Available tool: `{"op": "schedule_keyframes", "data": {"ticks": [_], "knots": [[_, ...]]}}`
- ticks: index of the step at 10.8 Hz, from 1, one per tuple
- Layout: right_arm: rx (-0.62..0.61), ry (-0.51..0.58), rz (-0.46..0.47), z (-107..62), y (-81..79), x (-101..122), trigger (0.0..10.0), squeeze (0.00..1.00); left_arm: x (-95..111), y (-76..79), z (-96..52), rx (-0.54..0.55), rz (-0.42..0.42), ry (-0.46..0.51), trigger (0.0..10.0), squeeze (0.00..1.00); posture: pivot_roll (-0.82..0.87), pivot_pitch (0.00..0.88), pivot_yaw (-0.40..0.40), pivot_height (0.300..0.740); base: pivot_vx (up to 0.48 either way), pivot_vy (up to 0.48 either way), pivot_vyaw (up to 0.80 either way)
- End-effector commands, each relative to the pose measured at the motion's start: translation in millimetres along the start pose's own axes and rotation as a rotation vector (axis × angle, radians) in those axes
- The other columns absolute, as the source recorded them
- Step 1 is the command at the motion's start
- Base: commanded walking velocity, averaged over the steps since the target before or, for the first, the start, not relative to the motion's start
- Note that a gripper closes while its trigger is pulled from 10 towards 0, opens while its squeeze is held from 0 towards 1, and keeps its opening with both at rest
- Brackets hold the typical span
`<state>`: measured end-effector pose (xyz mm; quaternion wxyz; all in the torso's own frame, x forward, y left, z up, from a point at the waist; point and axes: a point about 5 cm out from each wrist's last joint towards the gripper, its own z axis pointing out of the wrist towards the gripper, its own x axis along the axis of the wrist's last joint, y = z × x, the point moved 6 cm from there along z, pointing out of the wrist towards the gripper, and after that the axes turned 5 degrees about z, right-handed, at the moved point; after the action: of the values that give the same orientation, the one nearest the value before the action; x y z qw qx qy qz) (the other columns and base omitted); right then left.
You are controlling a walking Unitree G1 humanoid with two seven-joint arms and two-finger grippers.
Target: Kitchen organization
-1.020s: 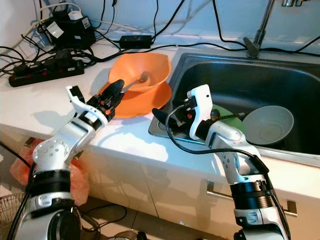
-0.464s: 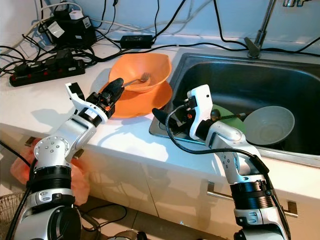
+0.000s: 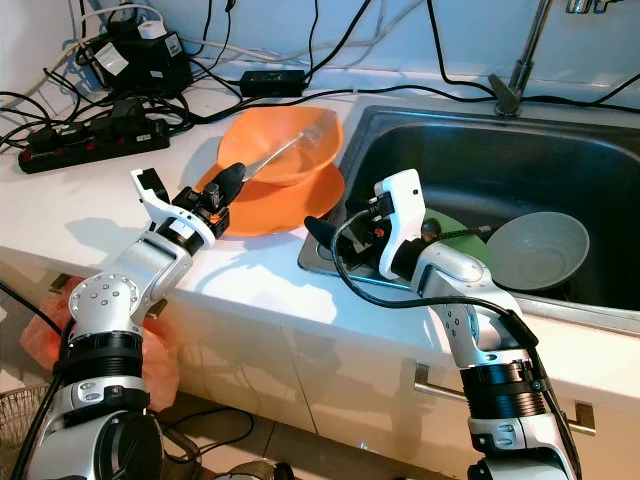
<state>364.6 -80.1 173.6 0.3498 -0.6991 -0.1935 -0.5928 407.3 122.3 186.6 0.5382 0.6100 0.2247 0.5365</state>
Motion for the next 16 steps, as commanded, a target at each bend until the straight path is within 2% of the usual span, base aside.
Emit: {"op": "schedule_keyframes", "data": {"ticks": [1, 4, 5, 6, 8, 9, 11, 13, 16], "knots": [[0.012, -0.003, -0.012, 2.0, -4.6, 0.3, 10.0, 0.00, 7.5, 4.7, 2.0, -0.006, 0.018, 0.016, 0.0, 0.00, 0.10, 0.057, 0.114, 0.740, 0.000, 0.000, 0.00], [0.013, 0.002, -0.008, 2.6, -5.4, 0.6, 10.0, 0.00, 8.0, 9.7, 3.6, -0.027, 0.028, 0.012, 0.0, 0.00, 0.10, 0.057, 0.115, 0.740, 0.000, 0.000, 0.00], [0.025, 0.020, 0.011, 3.3, -8.2, 3.6, 10.0, 0.00, 2.6, 17.2, 4.0, -0.066, 0.061, -0.016, 0.0, 0.00, 0.10, 0.056, 0.115, 0.740, 0.000, 0.000, 0.00], [0.039, 0.046, 0.047, 4.3, -11.3, 8.1, 10.0, 0.00, -2.0, 24.2, 3.9, -0.104, 0.078, -0.036, 0.0, 0.00, 0.10, 0.056, 0.114, 0.740, 0.000, 0.000, 0.00], [0.079, 0.121, 0.141, 7.8, -20.9, 22.5, 10.0, 0.00, -20.7, 52.0, 3.8, -0.246, 0.109, -0.115, 0.0, 0.00, 0.10, 0.054, 0.112, 0.740, 0.000, 0.000, 0.00], [0.079, 0.144, 0.165, 8.4, -21.1, 26.8, 10.0, 0.00, -24.1, 56.1, 4.5, -0.267, 0.104, -0.127, 0.0, 0.00, 0.10, 0.053, 0.114, 0.740, 0.000, 0.000, 0.00], [0.059, 0.265, 0.285, 8.9, -16.7, 47.3, 10.0, 0.00, -33.1, 59.3, 6.3, -0.285, 0.099, -0.153, 0.0, 0.00, 0.10, 0.051, 0.114, 0.740, 0.000, 0.000, 0.00], [0.054, 0.385, 0.367, 7.1, -13.4, 69.4, 10.0, 0.00, -46.8, 63.7, 10.2, -0.309, 0.083, -0.183, 0.0, 0.00, 0.10, 0.050, 0.114, 0.740, 0.000, 0.000, 0.00], [0.023, 0.445, 0.423, 10.4, -7.9, 81.5, 10.0, 0.00, -66.1, 77.6, 17.3, -0.360, 0.050, -0.220, 0.0, 0.00, 0.09, 0.048, 0.114, 0.740, 0.000, 0.000, 0.00]]}}
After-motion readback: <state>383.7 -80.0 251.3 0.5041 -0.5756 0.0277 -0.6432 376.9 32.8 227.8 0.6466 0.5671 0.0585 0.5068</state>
